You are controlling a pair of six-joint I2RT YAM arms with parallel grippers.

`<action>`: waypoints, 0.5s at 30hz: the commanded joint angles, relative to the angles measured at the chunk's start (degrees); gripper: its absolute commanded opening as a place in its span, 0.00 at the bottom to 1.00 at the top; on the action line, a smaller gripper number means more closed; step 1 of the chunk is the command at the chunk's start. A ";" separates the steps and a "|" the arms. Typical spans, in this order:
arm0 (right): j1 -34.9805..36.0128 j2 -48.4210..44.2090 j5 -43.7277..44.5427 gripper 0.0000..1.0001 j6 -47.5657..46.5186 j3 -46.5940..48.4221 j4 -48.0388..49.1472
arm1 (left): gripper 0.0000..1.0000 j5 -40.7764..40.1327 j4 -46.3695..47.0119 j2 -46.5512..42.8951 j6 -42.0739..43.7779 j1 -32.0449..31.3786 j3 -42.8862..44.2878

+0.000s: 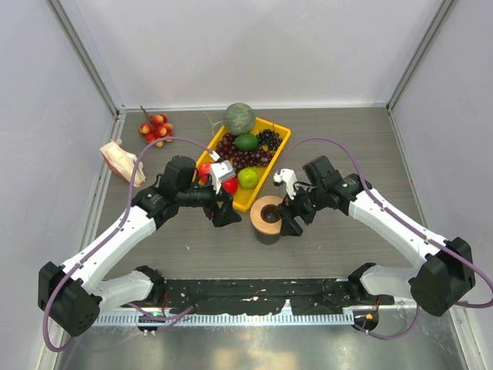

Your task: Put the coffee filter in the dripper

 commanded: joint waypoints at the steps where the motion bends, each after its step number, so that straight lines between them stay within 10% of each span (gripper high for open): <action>1: 0.47 0.84 -1.26 0.84 0.09 2.90 2.06 | 0.82 1.64 2.90 -0.41 -0.24 0.41 -0.35; 15: -7.06 -3.71 -2.73 0.96 0.88 4.21 1.53 | 0.93 4.01 3.69 -2.33 -3.05 4.62 -0.88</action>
